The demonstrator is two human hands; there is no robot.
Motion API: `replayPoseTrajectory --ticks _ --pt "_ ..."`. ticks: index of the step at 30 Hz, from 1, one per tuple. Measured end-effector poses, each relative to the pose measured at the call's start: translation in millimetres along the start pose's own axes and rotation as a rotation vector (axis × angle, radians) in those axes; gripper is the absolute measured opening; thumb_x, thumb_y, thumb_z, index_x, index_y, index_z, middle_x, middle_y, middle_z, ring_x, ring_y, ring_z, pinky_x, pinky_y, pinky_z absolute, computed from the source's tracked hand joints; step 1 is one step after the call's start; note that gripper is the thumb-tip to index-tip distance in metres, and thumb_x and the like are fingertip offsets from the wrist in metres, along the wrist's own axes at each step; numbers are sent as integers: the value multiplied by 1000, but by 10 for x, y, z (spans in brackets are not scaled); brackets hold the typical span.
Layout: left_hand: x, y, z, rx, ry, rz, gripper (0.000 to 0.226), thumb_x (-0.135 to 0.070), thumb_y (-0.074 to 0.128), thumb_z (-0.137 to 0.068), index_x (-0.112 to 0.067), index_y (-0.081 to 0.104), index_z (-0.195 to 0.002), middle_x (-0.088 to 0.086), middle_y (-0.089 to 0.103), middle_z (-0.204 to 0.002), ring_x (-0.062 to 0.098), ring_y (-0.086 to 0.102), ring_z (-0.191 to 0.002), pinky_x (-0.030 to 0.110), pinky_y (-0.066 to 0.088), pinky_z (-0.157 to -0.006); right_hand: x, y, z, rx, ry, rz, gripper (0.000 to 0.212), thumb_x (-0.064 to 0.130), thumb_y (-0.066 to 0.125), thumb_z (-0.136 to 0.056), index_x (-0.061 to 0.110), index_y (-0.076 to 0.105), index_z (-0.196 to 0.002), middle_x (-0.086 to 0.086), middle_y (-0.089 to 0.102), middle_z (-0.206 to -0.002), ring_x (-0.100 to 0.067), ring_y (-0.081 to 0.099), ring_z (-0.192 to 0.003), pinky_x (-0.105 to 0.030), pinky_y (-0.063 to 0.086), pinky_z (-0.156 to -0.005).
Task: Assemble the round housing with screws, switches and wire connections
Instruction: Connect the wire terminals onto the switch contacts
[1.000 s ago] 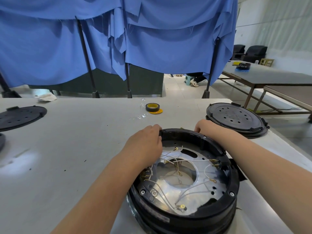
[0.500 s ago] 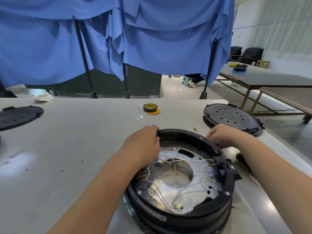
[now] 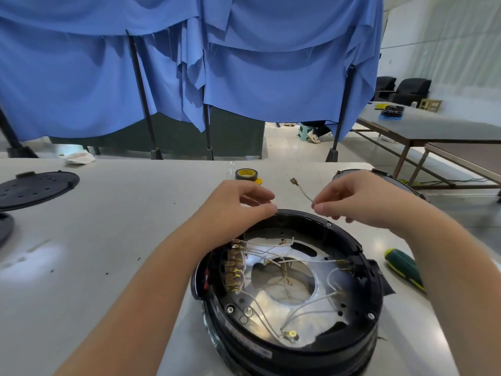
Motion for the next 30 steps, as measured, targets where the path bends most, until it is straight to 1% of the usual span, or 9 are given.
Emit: replayPoseTrajectory --ticks 1,3,6,8,15,19,22,26,30 --pt "-35 -58 20 40 -1 42 16 -38 74 -80 -35 72 -96 -19 72 -87 -9 64 -85 3 46 -61 93 15 54 33 -27 26 4 27 74 -80 29 74 -75 15 70 -67 5 61 -57 -7 42 -47" --pt "-84 -165 67 137 -14 65 16 -41 78 -75 -38 74 -90 -21 73 -85 -8 67 -81 7 47 -64 241 46 166 113 -61 72 5 31 73 -79 32 75 -74 15 70 -69 6 61 -59 -8 44 -52" --pt "-132 -253 138 277 -23 35 15 -39 80 -72 -36 76 -86 -15 75 -85 -2 70 -81 9 50 -65 371 107 300 233 -100 121 2 36 72 -78 36 74 -78 12 72 -77 -4 66 -73 -26 55 -73" --pt "-161 -283 180 344 -32 13 13 -35 81 -71 -32 76 -83 -11 76 -82 0 70 -77 5 48 -63 414 157 359 323 -122 135 3 37 72 -79 36 74 -80 7 72 -79 -10 67 -75 -32 56 -80" --pt "-220 -382 311 532 -73 -59 27 -49 78 -57 -33 75 -79 -10 74 -74 0 69 -70 12 48 -67 453 283 449 536 -162 130 3 33 72 -82 31 73 -84 4 71 -77 -1 60 -65 -23 51 -69" --pt "-219 -402 344 593 -82 -90 22 -43 84 -64 -31 76 -81 -7 76 -78 3 70 -76 18 50 -73 458 318 471 585 -189 142 6 33 71 -82 32 72 -88 -2 72 -83 -11 59 -71 -45 52 -81" --pt "-223 -389 359 605 -94 -106 17 -43 77 -71 -30 77 -81 -8 76 -79 2 70 -76 17 50 -74 474 337 474 585 -202 138 6 31 71 -83 30 72 -88 -6 70 -84 -14 58 -72 -50 50 -82" --pt "-225 -374 341 545 -97 -131 5 -33 74 -81 -31 77 -77 -10 75 -75 0 69 -72 18 47 -73 485 378 467 578 -197 120 7 32 69 -84 30 72 -91 -4 70 -84 -13 60 -73 -44 52 -82" --pt "-196 -375 323 488 -110 -152 6 -30 74 -82 -28 77 -78 -11 75 -75 0 68 -72 20 46 -74 516 464 428 514 -182 31 8 33 68 -85 29 72 -92 11 73 -79 -1 66 -74 -13 51 -69"
Point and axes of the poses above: each hand's wrist, its own z-axis away from the middle knuckle, its own y-axis out of the palm, x = y × z, the point moved 3 cm from there along -z, towards the middle knuckle
